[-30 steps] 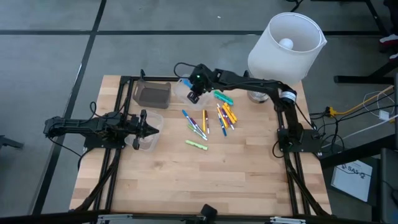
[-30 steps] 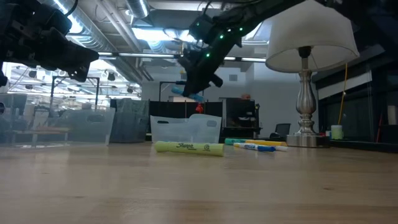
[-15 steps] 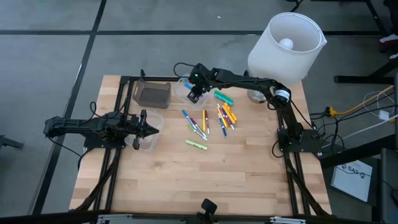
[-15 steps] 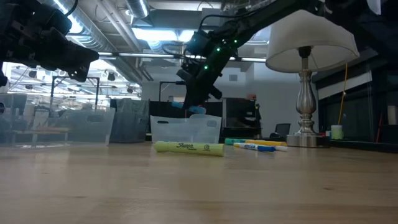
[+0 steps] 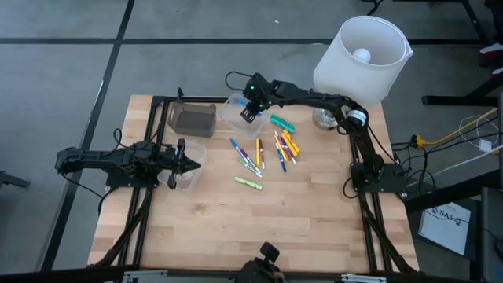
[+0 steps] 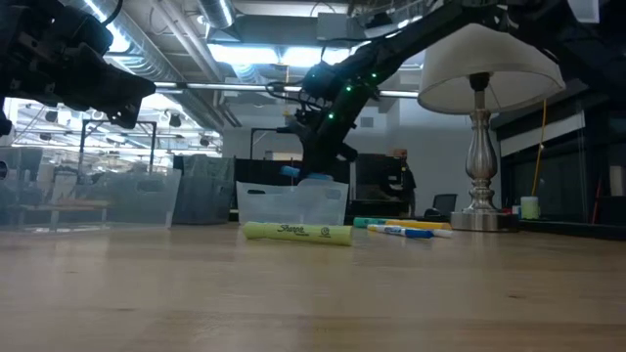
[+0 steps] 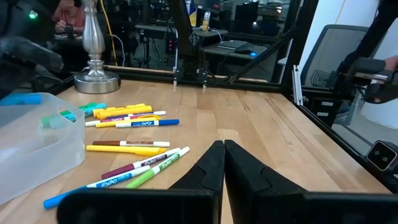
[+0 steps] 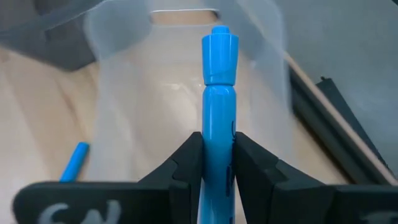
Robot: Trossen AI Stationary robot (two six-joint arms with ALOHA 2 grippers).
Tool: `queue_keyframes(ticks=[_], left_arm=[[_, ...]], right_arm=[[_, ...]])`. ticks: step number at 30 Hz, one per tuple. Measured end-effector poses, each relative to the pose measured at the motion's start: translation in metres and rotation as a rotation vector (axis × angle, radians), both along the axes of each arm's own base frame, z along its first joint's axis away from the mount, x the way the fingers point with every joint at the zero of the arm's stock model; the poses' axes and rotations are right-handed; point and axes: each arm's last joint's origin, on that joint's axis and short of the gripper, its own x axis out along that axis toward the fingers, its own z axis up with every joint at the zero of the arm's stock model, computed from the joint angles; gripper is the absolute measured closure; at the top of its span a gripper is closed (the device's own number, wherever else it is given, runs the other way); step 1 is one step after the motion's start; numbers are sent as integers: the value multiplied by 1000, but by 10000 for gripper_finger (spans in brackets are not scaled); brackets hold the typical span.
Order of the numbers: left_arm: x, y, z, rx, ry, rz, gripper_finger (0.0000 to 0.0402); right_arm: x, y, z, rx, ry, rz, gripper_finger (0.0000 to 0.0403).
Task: Pick & Place Markers
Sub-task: Put the blue highlighter into the top transparent bin
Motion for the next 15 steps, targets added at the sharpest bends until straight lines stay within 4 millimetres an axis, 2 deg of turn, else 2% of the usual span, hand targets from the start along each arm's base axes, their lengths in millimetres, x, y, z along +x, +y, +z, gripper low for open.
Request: queue_keyframes(ticks=[15], left_arm=[[0, 0, 0, 0, 0, 0, 395]], right_arm=[[-2, -4, 1, -36, 8, 24, 323]])
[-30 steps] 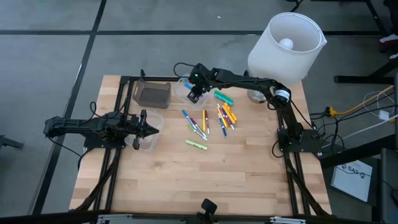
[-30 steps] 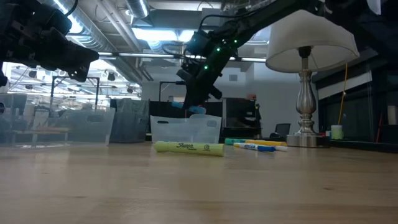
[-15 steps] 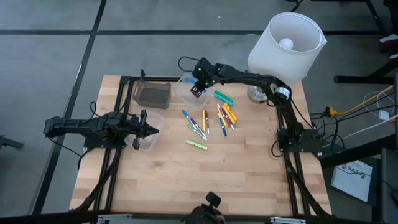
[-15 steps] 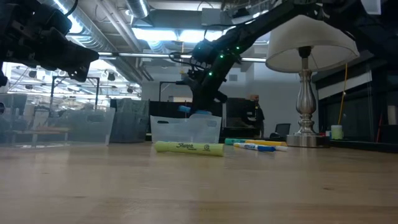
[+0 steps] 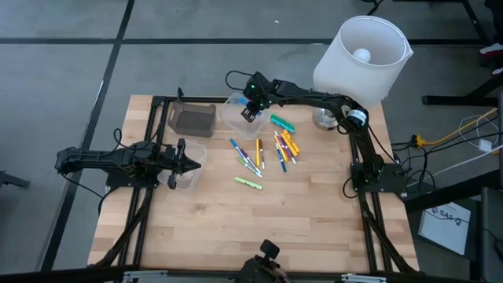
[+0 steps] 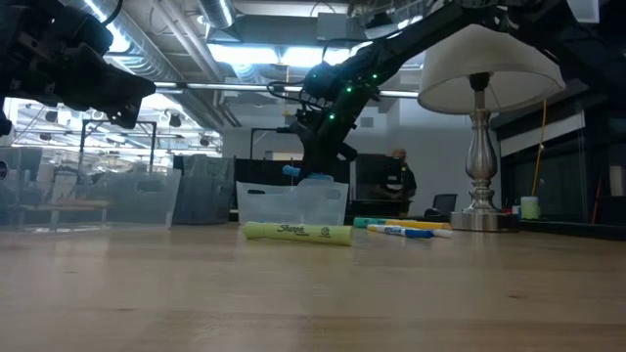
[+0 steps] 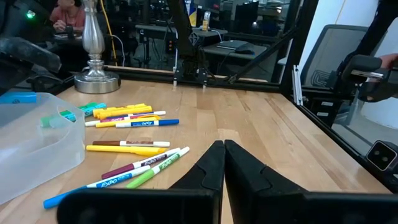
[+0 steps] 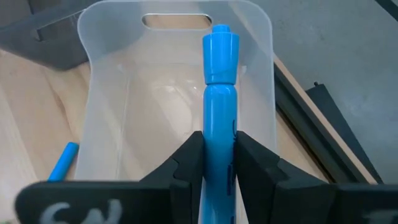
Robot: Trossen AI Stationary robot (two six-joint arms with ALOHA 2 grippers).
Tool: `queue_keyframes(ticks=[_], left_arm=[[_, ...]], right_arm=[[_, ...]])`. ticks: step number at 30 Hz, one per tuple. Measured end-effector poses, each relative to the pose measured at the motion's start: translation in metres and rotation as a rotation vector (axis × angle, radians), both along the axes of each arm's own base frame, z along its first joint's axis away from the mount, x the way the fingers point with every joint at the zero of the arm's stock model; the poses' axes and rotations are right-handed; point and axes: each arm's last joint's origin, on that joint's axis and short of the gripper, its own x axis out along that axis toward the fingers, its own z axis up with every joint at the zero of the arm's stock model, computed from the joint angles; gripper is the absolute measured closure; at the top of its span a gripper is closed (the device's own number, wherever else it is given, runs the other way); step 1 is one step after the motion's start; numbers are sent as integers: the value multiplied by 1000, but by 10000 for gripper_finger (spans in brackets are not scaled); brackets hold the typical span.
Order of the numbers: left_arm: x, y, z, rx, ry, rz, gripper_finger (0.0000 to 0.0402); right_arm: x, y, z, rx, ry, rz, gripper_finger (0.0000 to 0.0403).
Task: Pick & Place Markers
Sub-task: Put the blue highlighter into the top transparent bin, then put the right yellow highlighter into the top transparent bin
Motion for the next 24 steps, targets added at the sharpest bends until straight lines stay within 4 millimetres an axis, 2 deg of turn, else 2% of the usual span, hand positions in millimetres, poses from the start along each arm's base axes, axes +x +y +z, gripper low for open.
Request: queue_keyframes(ticks=[8, 19, 24], left_arm=[[0, 0, 0, 0, 0, 0, 395], [0, 0, 0, 0, 0, 0, 395], [0, 0, 0, 0, 0, 0, 395]], right_arm=[[1, 0, 1, -6, -12, -1, 320], [1, 0, 1, -4, -14, -4, 277], [1, 0, 1, -2, -15, -6, 272]])
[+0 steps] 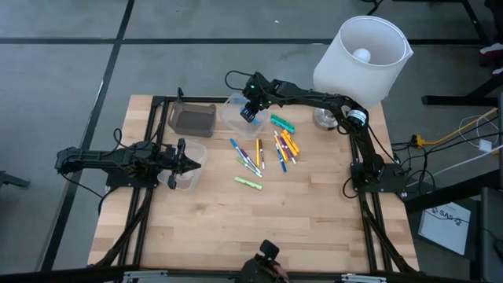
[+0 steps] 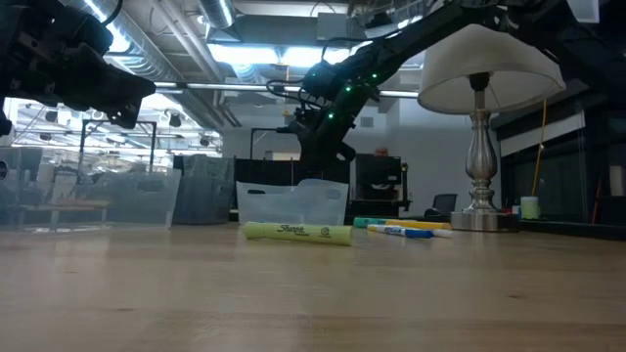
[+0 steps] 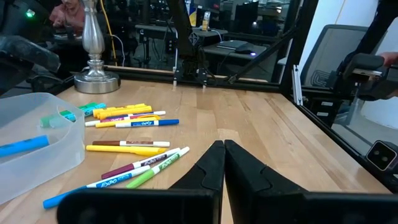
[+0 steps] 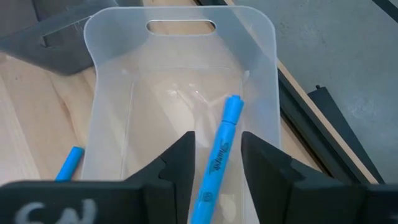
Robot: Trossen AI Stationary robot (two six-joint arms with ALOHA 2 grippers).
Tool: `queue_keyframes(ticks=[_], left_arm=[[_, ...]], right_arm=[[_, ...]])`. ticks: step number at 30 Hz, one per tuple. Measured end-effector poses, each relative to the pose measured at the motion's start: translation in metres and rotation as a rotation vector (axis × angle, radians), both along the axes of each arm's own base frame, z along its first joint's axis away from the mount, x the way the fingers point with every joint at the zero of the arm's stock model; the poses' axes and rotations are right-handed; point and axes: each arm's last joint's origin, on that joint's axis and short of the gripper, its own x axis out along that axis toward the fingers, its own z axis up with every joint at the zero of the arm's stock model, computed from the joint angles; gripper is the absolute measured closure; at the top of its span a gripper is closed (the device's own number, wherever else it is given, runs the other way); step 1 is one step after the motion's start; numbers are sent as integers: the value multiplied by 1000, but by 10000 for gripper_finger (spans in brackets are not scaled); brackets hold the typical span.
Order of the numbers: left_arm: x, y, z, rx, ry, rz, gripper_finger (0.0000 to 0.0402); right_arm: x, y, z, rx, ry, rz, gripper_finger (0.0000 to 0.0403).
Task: Pick & Place Markers
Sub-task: Put the right yellow highlighter into the top transparent bin
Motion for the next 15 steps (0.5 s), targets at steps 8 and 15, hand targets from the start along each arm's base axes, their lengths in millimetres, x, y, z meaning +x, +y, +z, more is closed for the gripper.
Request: queue_keyframes(ticks=[8, 15], left_arm=[[0, 0, 0, 0, 0, 0, 395], [0, 0, 0, 0, 0, 0, 395]], right_arm=[[0, 2, 1, 2, 0, 1, 271], [3, 10, 21, -2, -5, 21, 271]])
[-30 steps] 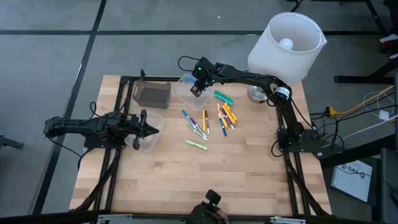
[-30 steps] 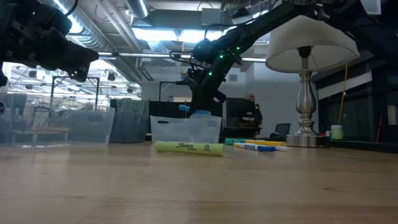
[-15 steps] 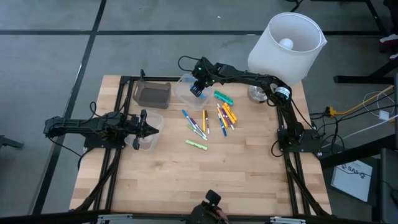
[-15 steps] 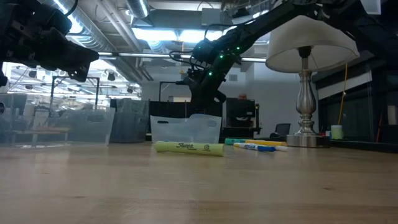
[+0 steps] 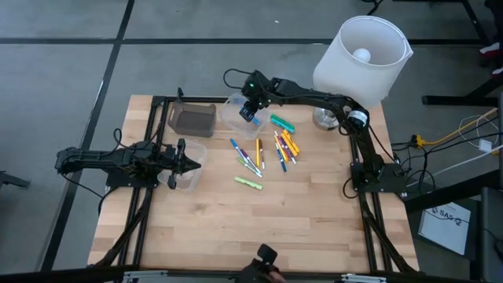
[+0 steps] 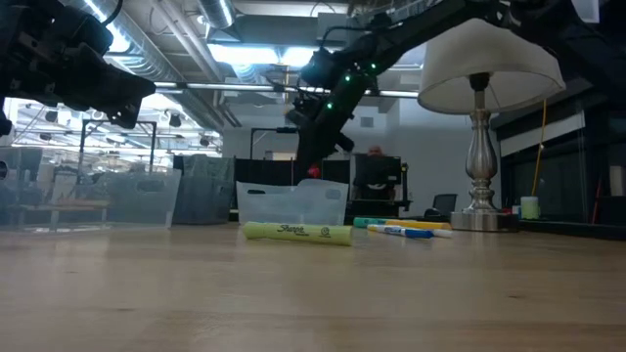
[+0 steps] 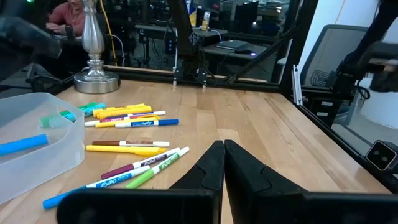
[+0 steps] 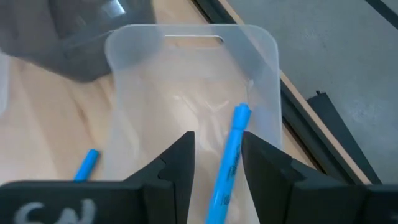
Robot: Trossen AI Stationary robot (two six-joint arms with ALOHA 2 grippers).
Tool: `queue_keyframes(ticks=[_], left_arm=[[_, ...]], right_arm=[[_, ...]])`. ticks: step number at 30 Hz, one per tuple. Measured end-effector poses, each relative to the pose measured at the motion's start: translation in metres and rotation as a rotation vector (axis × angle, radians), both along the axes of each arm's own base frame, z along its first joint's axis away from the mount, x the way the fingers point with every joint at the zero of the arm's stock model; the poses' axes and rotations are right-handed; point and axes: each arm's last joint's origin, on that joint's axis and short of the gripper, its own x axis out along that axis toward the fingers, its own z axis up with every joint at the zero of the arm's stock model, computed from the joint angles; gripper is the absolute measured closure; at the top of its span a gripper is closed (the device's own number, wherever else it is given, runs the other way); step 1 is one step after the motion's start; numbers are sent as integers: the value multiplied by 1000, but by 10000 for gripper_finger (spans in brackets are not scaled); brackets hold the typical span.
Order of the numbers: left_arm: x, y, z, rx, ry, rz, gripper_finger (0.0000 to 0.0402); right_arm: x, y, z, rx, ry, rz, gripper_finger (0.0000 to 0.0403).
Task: Pick & Place Markers
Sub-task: Put the right yellow highlighter into the top transparent bin
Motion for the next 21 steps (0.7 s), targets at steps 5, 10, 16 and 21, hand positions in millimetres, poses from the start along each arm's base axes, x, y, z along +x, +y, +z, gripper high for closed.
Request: queue_keyframes(ticks=[5, 10, 16, 21], left_arm=[[0, 0, 0, 0, 0, 0, 395], [0, 0, 0, 0, 0, 0, 395], [0, 0, 0, 0, 0, 0, 395], [0, 0, 0, 0, 0, 0, 395]], right_arm=[[5, 8, 26, -14, -20, 23, 271], [7, 18, 48, -21, -30, 46, 271], [8, 34, 54, 5, 17, 75, 271], [10, 52, 49, 50, 86, 98, 271]])
